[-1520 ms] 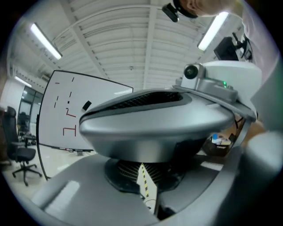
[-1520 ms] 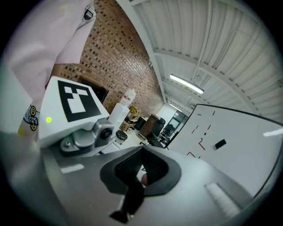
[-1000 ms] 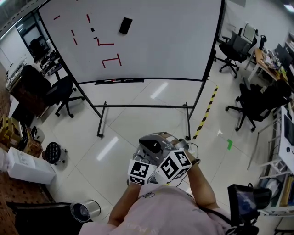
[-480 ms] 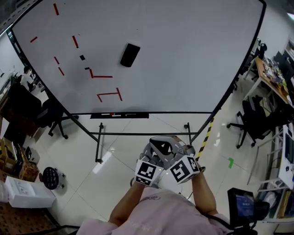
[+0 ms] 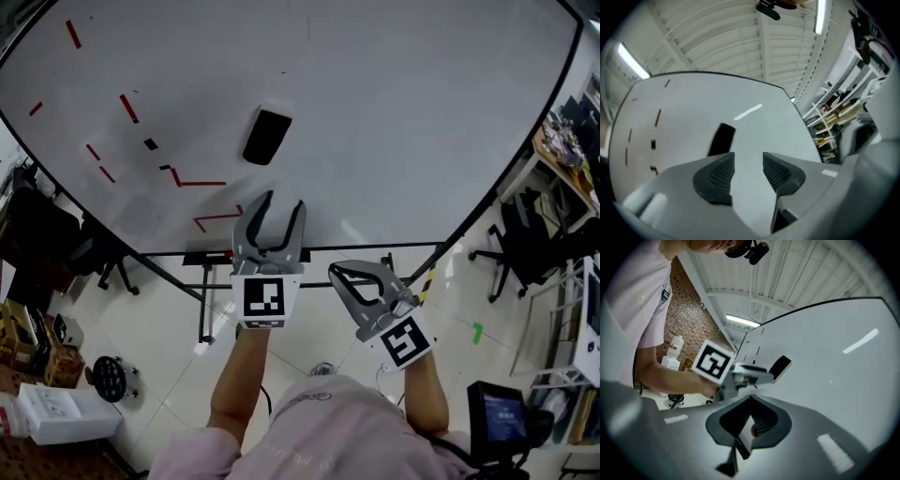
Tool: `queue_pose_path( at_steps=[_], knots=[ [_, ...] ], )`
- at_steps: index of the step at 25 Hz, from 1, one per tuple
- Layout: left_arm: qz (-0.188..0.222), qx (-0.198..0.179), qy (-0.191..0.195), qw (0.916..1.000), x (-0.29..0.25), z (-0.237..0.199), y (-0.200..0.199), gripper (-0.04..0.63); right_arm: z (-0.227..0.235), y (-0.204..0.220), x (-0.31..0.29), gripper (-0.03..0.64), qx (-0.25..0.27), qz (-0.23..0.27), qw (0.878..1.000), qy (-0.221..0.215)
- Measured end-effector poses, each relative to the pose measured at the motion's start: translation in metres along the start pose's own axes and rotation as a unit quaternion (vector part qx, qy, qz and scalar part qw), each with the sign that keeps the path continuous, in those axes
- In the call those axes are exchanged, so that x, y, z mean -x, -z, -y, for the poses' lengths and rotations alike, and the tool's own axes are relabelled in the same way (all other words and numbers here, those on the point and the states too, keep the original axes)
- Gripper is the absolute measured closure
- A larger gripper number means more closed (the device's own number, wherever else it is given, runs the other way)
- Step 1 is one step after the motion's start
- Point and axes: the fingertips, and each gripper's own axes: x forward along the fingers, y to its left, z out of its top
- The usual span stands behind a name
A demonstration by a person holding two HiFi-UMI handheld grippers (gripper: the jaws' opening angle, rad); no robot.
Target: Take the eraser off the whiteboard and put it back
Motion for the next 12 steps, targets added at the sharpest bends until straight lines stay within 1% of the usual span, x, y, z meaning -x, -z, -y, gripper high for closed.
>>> queue_pose_path(
  at_steps=[1,2,3,4,5,7,9,10,12],
  knots=[
    [0.007,-0.033,-0.035,0.9988,-0.009,-0.021,-0.012,0.409,-0.001,0.006,-0.002,0.615,0.009,-0.008,1.0,-0.006],
    [0.013,-0.07,-0.065,0.9954,-0.018,-0.039,-0.022,0.373,-0.002,0.011,-0.004,0.615,0.016,-0.015,1.0,-0.009],
    [0.017,-0.101,-0.085,0.9911,-0.029,-0.053,-0.029,0.321,0.0,0.017,-0.005,0.615,0.017,-0.02,1.0,-0.008],
    [0.015,-0.121,-0.092,0.9883,-0.041,-0.063,-0.033,0.275,0.003,0.023,-0.006,0.615,0.01,-0.024,1.0,-0.004],
    [0.006,-0.129,-0.089,0.9877,-0.054,-0.069,-0.033,0.256,0.007,0.028,-0.006,0.615,-0.002,-0.026,1.0,0.003],
    [-0.018,-0.131,-0.065,0.9891,-0.078,-0.071,-0.025,0.241,0.013,0.037,-0.006,0.616,-0.024,-0.034,0.999,0.012],
    [-0.033,-0.135,-0.046,0.9893,-0.096,-0.065,-0.015,0.239,0.014,0.047,-0.005,0.615,-0.028,-0.046,0.998,0.014],
    [-0.033,-0.139,-0.046,0.9887,-0.101,-0.062,-0.012,0.239,0.014,0.052,-0.004,0.615,-0.027,-0.052,0.998,0.016],
    [-0.016,-0.15,-0.065,0.9865,-0.105,-0.06,-0.01,0.227,0.014,0.06,0.0,0.615,-0.037,-0.061,0.997,0.024]
  ],
)
